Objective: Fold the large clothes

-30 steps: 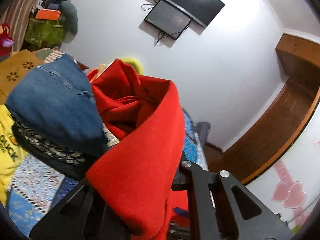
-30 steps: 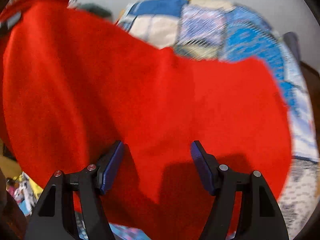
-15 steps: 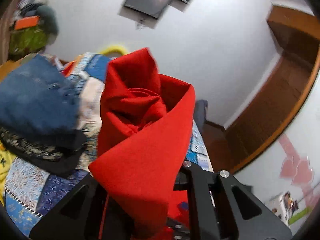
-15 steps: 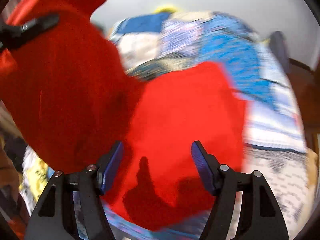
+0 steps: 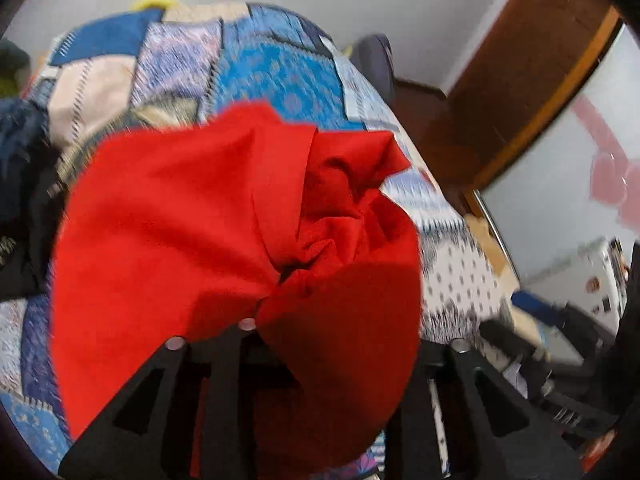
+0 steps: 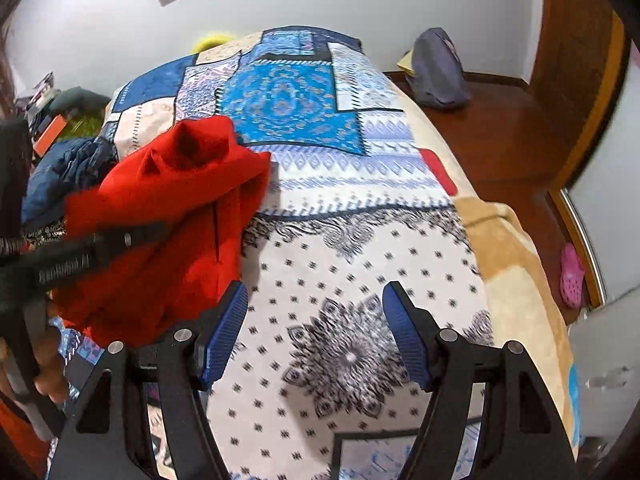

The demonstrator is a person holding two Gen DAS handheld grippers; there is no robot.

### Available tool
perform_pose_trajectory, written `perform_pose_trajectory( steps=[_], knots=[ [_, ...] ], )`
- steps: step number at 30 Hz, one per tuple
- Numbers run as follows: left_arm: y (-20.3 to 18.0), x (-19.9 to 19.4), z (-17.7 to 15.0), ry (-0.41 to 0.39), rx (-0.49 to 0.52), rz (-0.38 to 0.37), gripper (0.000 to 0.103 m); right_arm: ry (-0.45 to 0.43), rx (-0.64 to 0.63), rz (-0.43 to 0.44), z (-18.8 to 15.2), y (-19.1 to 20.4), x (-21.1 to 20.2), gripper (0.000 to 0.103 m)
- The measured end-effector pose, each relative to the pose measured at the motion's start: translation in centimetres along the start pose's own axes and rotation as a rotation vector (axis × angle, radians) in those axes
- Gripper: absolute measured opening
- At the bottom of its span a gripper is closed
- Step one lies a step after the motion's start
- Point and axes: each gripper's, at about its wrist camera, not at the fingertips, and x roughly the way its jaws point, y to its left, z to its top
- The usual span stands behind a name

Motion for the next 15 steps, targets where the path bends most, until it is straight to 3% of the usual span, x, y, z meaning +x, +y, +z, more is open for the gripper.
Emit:
perform_pose_trajectory(
  steps=[1, 3, 7, 12, 15],
  knots=[
    [-0.1, -0.3, -0.6, 0.006, 0.006, -0.034, 0.034, -0.004, 0.002, 0.007, -0.4, -0.1, -0.5, 0.067],
    [0.1, -0.9, -1.3, 0.018, 0.021, -0.083, 0.053, -0.017, -0.003, 0.016, -0.7, -0.2, -1.6, 0.067],
    [-1.5, -5.3, -2.7, -0.031, 0.107, -0.092, 0.054, -0.057, -0.037, 0.034, -0.2, 0.7, -2.6, 0.067],
    [1.7, -10.8, -2.9, -0.176, 0.103, 0.018, 0.069, -0.105, -0.109, 0.103, 1.1, 3.7, -3.6, 0.067],
    [5.3, -11.7, -2.5, -0.207, 0.070, 0.112, 0.069, -0.123, -0.158, 0.161, 2.2, 6.3, -3.5, 0.067]
  ],
)
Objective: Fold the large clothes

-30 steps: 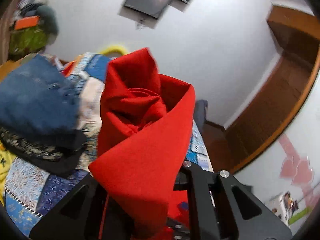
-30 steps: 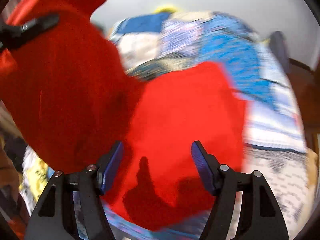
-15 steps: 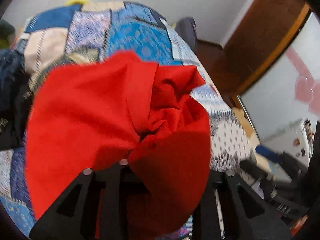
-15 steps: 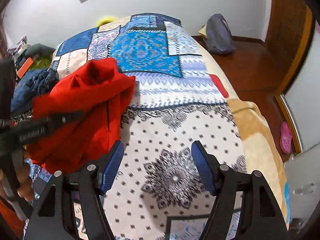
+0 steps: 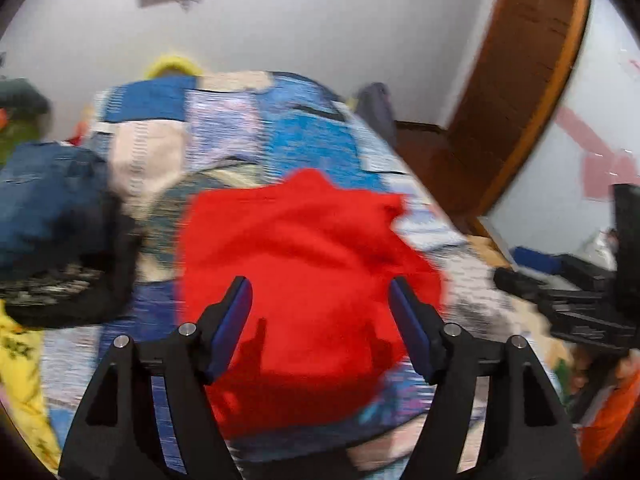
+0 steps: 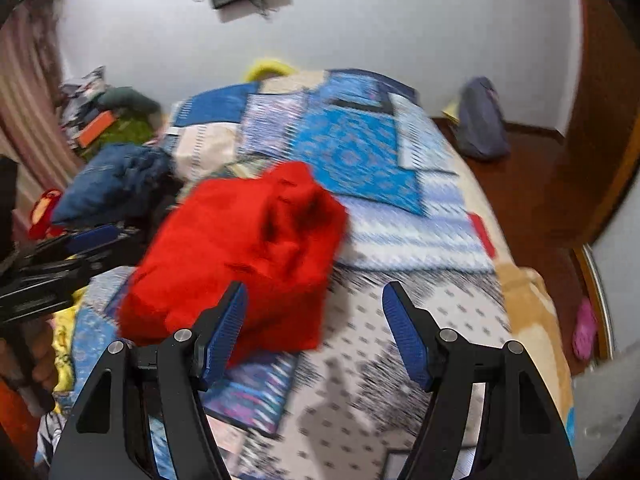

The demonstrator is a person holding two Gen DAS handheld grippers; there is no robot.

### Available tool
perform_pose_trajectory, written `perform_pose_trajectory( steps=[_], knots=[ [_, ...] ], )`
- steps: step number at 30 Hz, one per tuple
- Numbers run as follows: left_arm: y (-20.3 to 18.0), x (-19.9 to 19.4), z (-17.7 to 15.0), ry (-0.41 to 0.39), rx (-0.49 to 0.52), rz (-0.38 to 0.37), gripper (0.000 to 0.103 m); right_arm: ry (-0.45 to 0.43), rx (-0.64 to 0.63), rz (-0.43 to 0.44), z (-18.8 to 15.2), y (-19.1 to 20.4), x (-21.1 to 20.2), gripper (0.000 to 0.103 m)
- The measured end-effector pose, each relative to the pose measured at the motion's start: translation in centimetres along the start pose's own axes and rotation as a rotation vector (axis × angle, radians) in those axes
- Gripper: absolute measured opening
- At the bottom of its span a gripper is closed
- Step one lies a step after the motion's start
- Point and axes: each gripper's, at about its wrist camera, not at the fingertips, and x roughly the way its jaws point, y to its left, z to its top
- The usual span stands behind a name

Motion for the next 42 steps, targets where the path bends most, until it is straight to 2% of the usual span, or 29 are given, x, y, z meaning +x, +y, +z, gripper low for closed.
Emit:
perform_pose_trajectory(
  steps=[3, 5, 9, 11, 15, 19, 21, 27, 30, 35, 42],
  knots=[
    [3.4, 1.3, -0.5, 0.039, -0.033, 0.092, 0.069, 0.000, -0.031, 0.056, 1.2, 2.4, 1.4, 0.067],
    [5.0, 2.8, -1.2, 0.086, -0.060, 0.119, 0.069, 0.019, -0.045, 0.099, 1.7, 3.7, 2.8, 0.067],
    [6.5, 6.2, -4.0, 0.202, -0.080, 0.093, 0.070, 0.096, -0.044, 0.118, 1.2, 4.6, 6.2, 0.067],
    [6.2, 6.6, -5.2, 0.208, -0.064, 0.093, 0.071, 0.159, -0.020, 0.082, 0.3, 3.6, 8.0, 0.067],
    [6.1, 6.0, -6.5, 0.161, -0.058, 0.116, 0.078, 0.255, 0.051, 0.037, -2.4, 0.1, 10.2, 0.066],
    [6.6, 5.4, -7.8, 0.165, -0.074, 0.085, 0.082, 0.308, 0.105, 0.060, -5.2, -2.9, 9.9, 0.070],
    [6.3, 5.2, -8.5, 0.164, -0.049, 0.104, 0.087, 0.328, 0.096, 0.020, -6.1, -3.4, 9.8, 0.070],
    [6.8, 3.9, -9.9, 0.162, -0.083, 0.100, 0.087, 0.295, 0.119, -0.009, -6.4, -4.1, 7.4, 0.070],
    [6.6, 2.7, -10.1, 0.165, -0.053, 0.126, 0.087, 0.252, 0.097, -0.047, -5.7, -4.0, 5.7, 0.070],
    [6.5, 0.7, -9.2, 0.145, 0.014, 0.194, 0.087, 0.153, 0.083, -0.025, -3.9, -3.2, 3.0, 0.073],
    [8.6, -0.1, -5.8, 0.082, -0.034, 0.227, 0.087, 0.064, 0.035, 0.041, -0.7, -0.9, 2.9, 0.073]
  ],
)
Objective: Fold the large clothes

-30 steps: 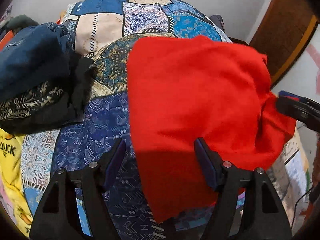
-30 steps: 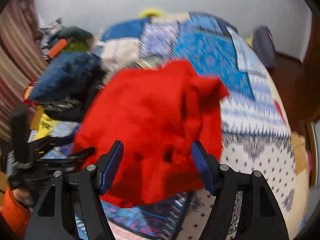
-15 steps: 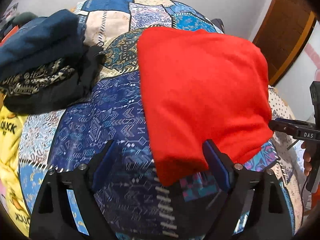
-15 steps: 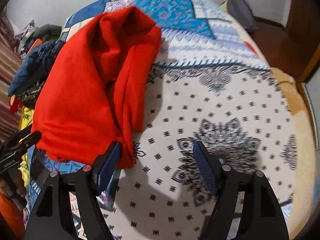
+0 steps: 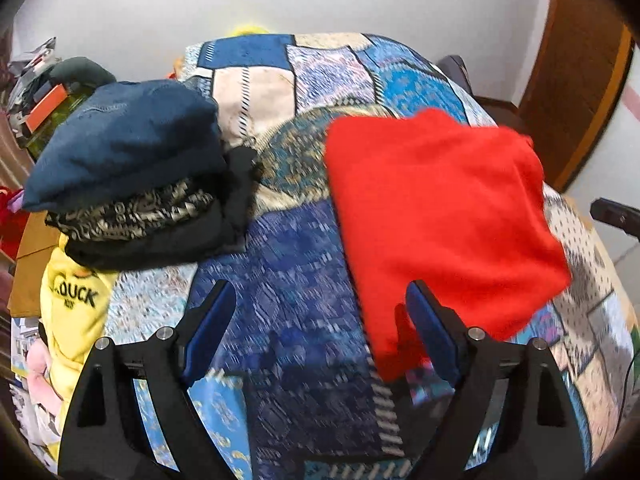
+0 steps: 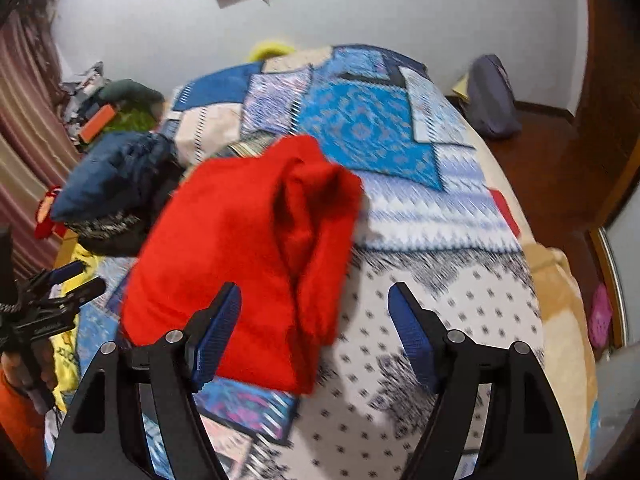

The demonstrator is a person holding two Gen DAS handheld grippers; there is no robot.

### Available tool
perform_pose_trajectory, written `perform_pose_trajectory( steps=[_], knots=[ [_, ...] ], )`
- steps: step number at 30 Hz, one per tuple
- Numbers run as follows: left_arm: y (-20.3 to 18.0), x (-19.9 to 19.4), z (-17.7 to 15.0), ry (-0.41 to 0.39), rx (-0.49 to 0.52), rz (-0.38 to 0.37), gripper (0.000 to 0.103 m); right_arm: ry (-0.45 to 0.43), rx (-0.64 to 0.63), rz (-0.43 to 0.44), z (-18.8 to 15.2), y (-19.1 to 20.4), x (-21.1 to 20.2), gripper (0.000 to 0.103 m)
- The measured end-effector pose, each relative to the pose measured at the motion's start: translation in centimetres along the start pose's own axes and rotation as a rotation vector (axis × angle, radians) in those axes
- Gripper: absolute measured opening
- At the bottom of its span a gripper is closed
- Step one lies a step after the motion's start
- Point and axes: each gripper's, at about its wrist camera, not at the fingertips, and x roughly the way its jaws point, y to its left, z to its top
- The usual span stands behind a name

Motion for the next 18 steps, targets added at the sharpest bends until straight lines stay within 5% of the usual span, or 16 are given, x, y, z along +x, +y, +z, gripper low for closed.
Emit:
perform_pose_trajectory(
  steps=[8, 14, 18],
  knots=[
    [0.9, 3.7, 3.4, 0.031, -0.087, -0.101, 0.087, 0.068, 0.052, 0.128, 2.0, 0.8, 5.7, 0.073],
    [1.3, 8.3, 4.2, 0.126, -0.190, -0.279, 0.087, 0.149, 0.153, 0.154, 1.8, -2.1, 10.1, 0.076],
    [1.2, 10.5, 4.3, 0.167, -0.237, -0.378, 0.087, 0.205, 0.259, 0.277, 1.1, -5.1, 11.7, 0.084]
  ],
)
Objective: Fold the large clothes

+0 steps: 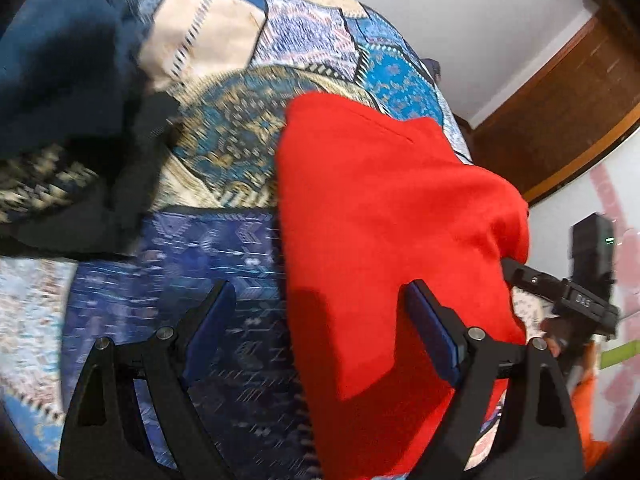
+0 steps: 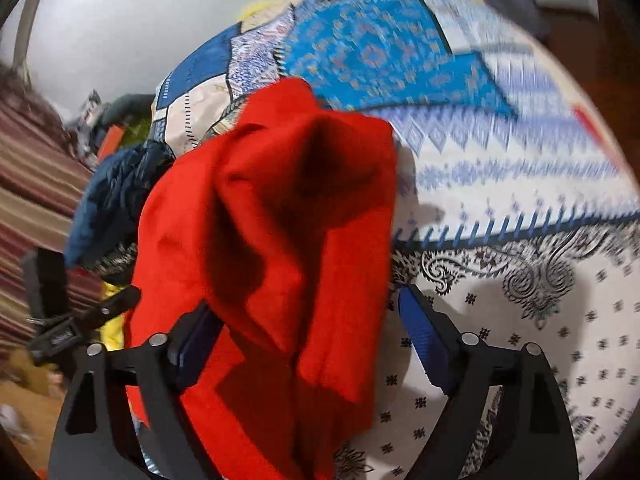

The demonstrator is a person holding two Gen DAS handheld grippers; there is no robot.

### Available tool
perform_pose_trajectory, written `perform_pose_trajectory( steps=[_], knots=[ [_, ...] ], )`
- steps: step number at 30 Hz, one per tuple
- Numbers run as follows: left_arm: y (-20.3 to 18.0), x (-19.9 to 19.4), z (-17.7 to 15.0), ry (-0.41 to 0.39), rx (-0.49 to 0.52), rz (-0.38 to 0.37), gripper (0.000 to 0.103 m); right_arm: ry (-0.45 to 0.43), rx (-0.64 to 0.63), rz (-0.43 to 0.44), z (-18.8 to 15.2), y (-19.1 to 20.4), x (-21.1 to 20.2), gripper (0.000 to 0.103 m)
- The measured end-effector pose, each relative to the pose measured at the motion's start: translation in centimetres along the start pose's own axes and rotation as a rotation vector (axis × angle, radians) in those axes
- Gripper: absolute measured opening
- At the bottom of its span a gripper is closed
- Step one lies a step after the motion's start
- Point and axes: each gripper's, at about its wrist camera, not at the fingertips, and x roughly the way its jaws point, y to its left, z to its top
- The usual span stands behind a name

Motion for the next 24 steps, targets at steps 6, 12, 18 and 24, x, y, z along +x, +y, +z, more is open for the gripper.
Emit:
perform_pose_trajectory(
  steps=[6, 12, 18, 24],
  knots=[
    [1.0, 2.3, 0.9, 0.044, -0.085, -0.142, 0.088, 0.036, 0.018, 0.090, 0.4, -0.9, 0.9, 0.094],
    [0.8, 3.6, 2.0, 0.054, -0.105, -0.205, 0.088, 0.032, 0.022, 0.126, 1.6, -0.2, 1.7, 0.093],
    [0.9, 4.1, 2.4, 0.052, -0.145, -0.269, 0.073, 0.044, 0.045, 0.194, 1.7, 0.0, 1.7, 0.065],
    [1.1, 2.1, 2.0, 0.022, -0.135, -0.296, 0.038, 0.034, 0.024, 0.183, 1.4, 1.3, -0.3, 0.031]
  ],
)
